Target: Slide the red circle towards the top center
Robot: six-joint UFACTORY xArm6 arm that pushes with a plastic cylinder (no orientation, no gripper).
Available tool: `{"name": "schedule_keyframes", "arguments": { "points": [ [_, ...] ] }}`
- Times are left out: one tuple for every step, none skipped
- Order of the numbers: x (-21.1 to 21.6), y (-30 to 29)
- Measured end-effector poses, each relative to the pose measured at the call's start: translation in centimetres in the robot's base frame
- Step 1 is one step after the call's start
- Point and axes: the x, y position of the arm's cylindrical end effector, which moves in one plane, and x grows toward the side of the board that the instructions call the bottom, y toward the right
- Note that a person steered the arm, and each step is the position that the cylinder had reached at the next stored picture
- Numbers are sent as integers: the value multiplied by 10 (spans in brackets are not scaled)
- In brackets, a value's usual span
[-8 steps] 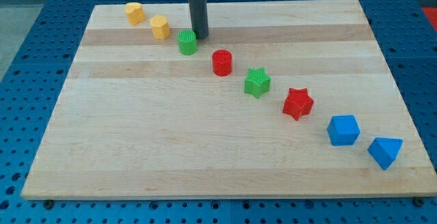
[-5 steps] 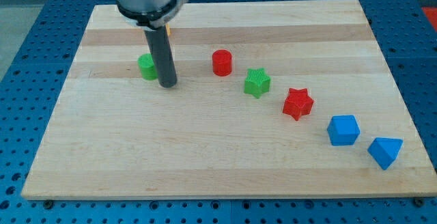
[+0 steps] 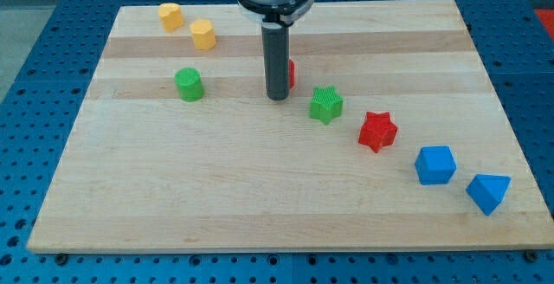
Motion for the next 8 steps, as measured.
{"name": "schedule_keyframes", "arguments": {
  "points": [
    [-18,0],
    [-38,0],
    [-54,3],
    [-54,22],
    [-56,29],
    [-67,29],
    [-79,29],
    [-92,29]
  ]
}}
